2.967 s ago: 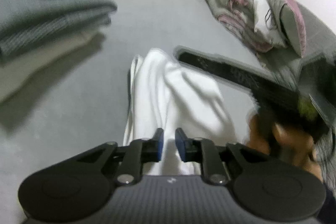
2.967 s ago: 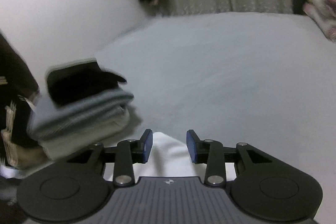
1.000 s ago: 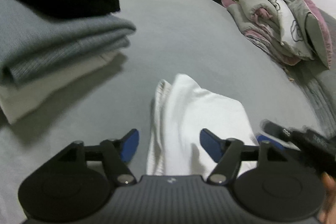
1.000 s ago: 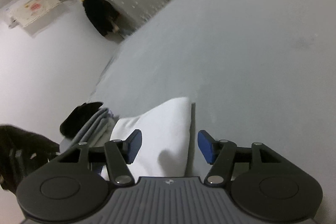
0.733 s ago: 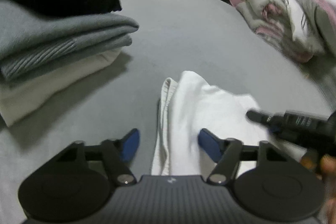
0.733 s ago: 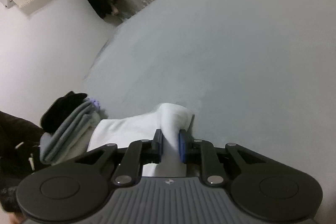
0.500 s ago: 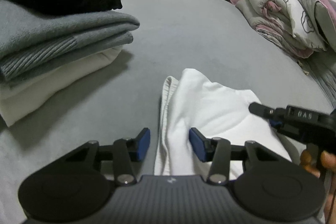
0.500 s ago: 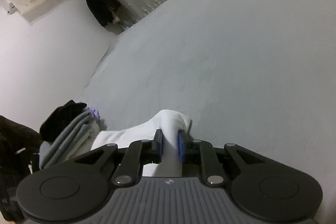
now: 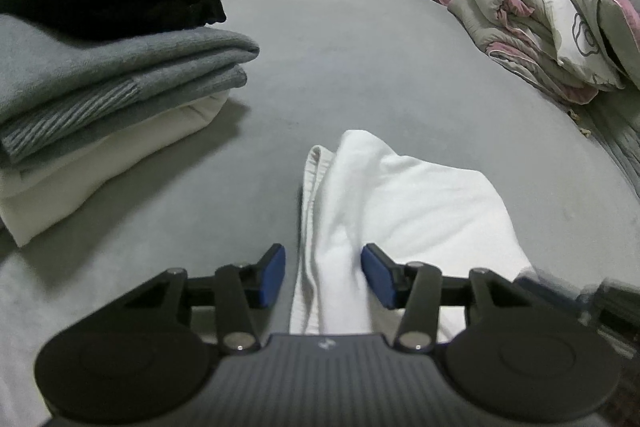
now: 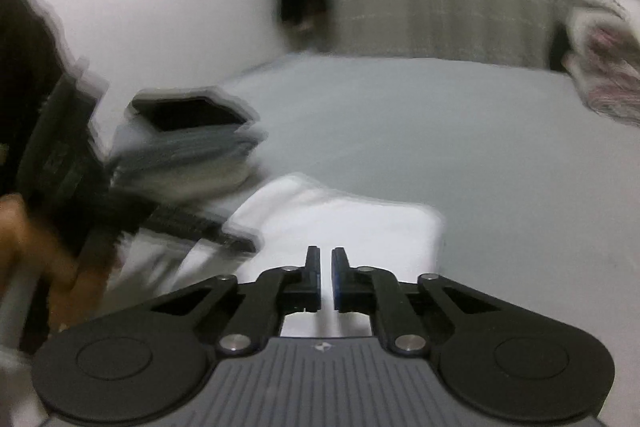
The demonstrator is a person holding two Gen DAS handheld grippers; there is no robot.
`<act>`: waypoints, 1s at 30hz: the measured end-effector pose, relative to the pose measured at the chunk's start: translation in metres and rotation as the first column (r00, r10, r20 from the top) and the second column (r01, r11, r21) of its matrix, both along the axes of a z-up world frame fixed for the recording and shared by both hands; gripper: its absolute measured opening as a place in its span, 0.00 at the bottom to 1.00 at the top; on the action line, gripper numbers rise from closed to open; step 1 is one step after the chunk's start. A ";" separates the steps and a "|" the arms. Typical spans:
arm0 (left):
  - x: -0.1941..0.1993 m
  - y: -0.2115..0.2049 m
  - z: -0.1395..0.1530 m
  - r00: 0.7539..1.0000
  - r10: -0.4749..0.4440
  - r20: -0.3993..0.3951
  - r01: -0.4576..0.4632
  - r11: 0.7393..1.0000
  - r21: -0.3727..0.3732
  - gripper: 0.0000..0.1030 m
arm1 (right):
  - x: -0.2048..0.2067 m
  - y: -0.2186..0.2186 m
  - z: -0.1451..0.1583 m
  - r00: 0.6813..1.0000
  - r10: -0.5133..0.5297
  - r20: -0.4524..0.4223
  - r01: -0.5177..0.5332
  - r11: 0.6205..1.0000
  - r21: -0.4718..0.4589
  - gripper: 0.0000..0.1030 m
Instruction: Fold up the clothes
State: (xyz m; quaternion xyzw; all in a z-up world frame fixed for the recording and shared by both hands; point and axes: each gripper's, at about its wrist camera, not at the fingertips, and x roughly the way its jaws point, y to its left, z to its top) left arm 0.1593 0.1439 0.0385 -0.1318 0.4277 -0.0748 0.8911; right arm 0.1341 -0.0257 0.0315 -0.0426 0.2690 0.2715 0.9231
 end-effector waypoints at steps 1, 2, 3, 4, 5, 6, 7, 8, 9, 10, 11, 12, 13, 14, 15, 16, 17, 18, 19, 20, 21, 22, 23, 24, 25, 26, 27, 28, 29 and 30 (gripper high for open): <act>-0.002 0.001 0.002 1.000 0.002 0.000 -0.002 1.000 0.001 0.44 | -0.002 0.008 -0.007 1.000 0.019 -0.010 -0.019 0.999 -0.039 0.04; -0.006 0.002 0.007 1.000 0.004 0.004 -0.004 1.000 0.010 0.44 | -0.003 0.015 -0.013 0.999 0.028 -0.024 -0.030 0.997 -0.073 0.04; -0.010 0.002 0.012 1.000 0.006 0.009 -0.006 1.000 0.024 0.37 | 0.001 0.015 -0.019 0.999 0.006 -0.050 -0.011 0.996 -0.084 0.04; -0.017 0.000 0.019 1.000 0.003 0.022 -0.004 0.999 0.046 0.25 | 0.005 0.012 -0.024 0.997 -0.006 -0.071 0.002 0.998 -0.056 0.04; -0.026 -0.005 0.027 0.999 -0.008 0.046 0.005 0.998 0.064 0.19 | 0.009 0.008 -0.027 0.996 -0.015 -0.092 0.013 1.000 -0.029 0.04; -0.035 -0.010 0.035 0.997 -0.019 0.069 0.014 0.996 0.082 0.16 | 0.011 0.004 -0.027 0.994 -0.017 -0.109 0.017 1.000 -0.002 0.03; -0.041 -0.015 0.041 0.996 -0.032 0.085 0.025 0.996 0.081 0.16 | 0.013 0.000 -0.026 0.992 -0.016 -0.126 0.019 1.000 0.022 0.04; -0.044 -0.019 0.042 0.995 -0.048 0.089 0.044 0.998 0.036 0.17 | 0.014 -0.004 -0.025 0.991 -0.010 -0.135 0.015 0.999 0.035 0.04; -0.046 -0.023 0.044 0.994 -0.063 0.094 0.064 0.998 -0.008 0.17 | 0.015 -0.005 -0.025 0.990 -0.005 -0.142 0.011 0.999 0.044 0.04; -0.048 -0.028 0.044 0.992 -0.076 0.096 0.080 0.996 -0.044 0.17 | 0.016 -0.007 -0.024 0.989 -0.002 -0.150 0.010 0.999 0.053 0.04; -0.047 -0.032 0.040 0.993 -0.087 0.085 0.091 0.994 -0.053 0.18 | 0.017 -0.008 -0.024 0.988 0.000 -0.157 0.010 0.998 0.063 0.04; -0.046 -0.037 0.033 0.994 -0.094 0.060 0.096 0.995 -0.033 0.18 | 0.019 -0.006 -0.026 0.987 0.000 -0.164 0.012 0.997 0.073 0.04; -0.046 -0.040 0.025 0.995 -0.096 0.028 0.096 0.995 0.000 0.17 | 0.020 -0.004 -0.027 0.986 0.001 -0.170 0.013 0.996 0.083 0.04; -0.045 -0.042 0.017 0.995 -0.095 0.002 0.095 0.995 0.031 0.15 | 0.021 -0.003 -0.028 0.985 0.003 -0.174 0.013 0.996 0.090 0.04; -0.046 -0.041 0.010 0.996 -0.091 -0.012 0.092 0.994 0.059 0.09 | 0.021 -0.002 -0.029 0.984 0.007 -0.176 0.010 0.996 0.093 0.04; -0.047 -0.039 0.005 0.996 -0.088 -0.023 0.090 0.993 0.076 0.06 | 0.022 -0.001 -0.029 0.985 0.016 -0.173 -0.003 0.997 0.077 0.03; -0.048 -0.036 0.005 0.996 -0.089 -0.027 0.091 0.993 0.071 0.06 | 0.023 0.000 -0.028 0.985 0.025 -0.169 -0.015 0.998 0.062 0.02; -0.049 -0.033 0.006 0.996 -0.089 -0.031 0.091 0.994 0.065 0.06 | 0.024 0.002 -0.027 0.986 0.037 -0.164 -0.030 0.999 0.043 0.01; -0.049 -0.029 0.006 0.995 -0.090 -0.035 0.092 0.994 0.059 0.06 | 0.025 0.003 -0.026 0.987 0.052 -0.152 -0.051 0.999 0.012 0.00; -0.050 -0.027 0.005 0.995 -0.091 -0.037 0.093 0.994 0.055 0.06 | 0.024 0.001 -0.023 0.988 0.061 -0.142 -0.064 0.998 -0.014 0.00; -0.050 -0.026 0.005 0.995 -0.096 -0.037 0.098 0.994 0.055 0.06 | 0.024 -0.001 -0.020 0.988 0.068 -0.135 -0.074 0.997 -0.036 0.00; -0.051 -0.025 0.005 0.994 -0.100 -0.037 0.102 0.993 0.055 0.06 | 0.026 -0.006 -0.018 0.989 0.067 -0.134 -0.073 0.997 -0.039 0.00; -0.051 -0.024 0.004 0.994 -0.105 -0.037 0.106 0.993 0.055 0.06 | 0.027 -0.012 -0.018 0.989 0.062 -0.135 -0.068 0.997 -0.040 0.00; -0.052 -0.024 0.004 0.993 -0.109 -0.036 0.111 0.992 0.056 0.06 | 0.027 -0.019 -0.018 0.989 0.058 -0.136 -0.064 0.997 -0.040 0.00; -0.052 -0.024 0.004 0.993 -0.115 -0.036 0.117 0.992 0.057 0.06 | 0.027 -0.027 -0.019 0.989 0.053 -0.140 -0.058 0.998 -0.037 0.00; -0.051 -0.024 0.004 0.992 -0.119 -0.036 0.121 0.991 0.058 0.06 | 0.027 -0.033 -0.020 0.988 0.052 -0.147 -0.057 0.998 -0.028 0.00; -0.050 -0.024 0.004 0.992 -0.125 -0.037 0.127 0.990 0.060 0.06 | 0.026 -0.037 -0.020 0.988 0.050 -0.146 -0.055 0.998 -0.028 0.00; -0.049 -0.022 0.005 0.991 -0.130 -0.038 0.133 0.989 0.063 0.06 | 0.025 -0.038 -0.018 0.989 0.043 -0.142 -0.048 0.998 -0.034 0.00; -0.049 -0.022 0.005 0.990 -0.133 -0.038 0.135 0.989 0.064 0.06 | 0.023 -0.039 -0.016 0.990 0.034 -0.136 -0.040 0.998 -0.042 0.00; -0.049 -0.022 0.005 0.990 -0.132 -0.039 0.135 0.989 0.062 0.06 | 0.020 -0.037 -0.012 0.992 0.021 -0.122 -0.028 0.998 -0.055 0.00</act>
